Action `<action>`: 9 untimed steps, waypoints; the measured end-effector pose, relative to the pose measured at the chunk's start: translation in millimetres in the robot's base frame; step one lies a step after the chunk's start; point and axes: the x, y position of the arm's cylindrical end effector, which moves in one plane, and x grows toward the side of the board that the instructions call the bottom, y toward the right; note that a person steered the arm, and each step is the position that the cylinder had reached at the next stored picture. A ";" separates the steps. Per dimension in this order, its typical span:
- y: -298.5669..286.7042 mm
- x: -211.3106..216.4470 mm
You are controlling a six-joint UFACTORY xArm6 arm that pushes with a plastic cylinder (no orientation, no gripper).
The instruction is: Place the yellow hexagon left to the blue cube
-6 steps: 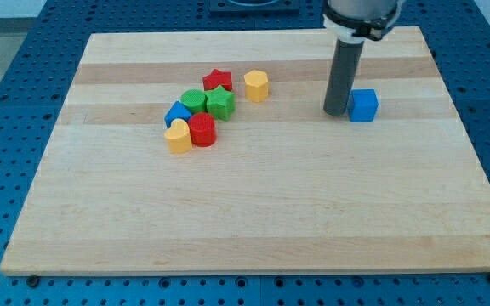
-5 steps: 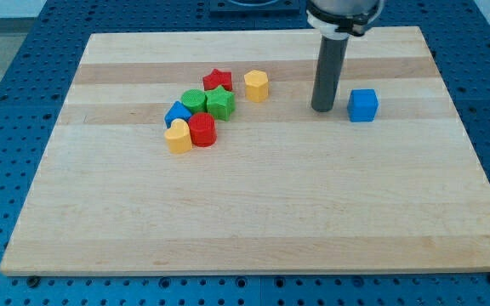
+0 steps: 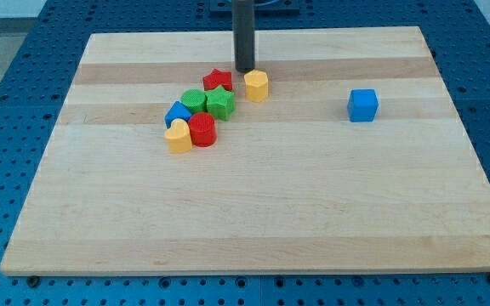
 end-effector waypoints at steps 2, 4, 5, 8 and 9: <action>-5.9 41.0; 32.8 48.5; 56.1 47.5; 74.1 34.9; 80.5 48.4</action>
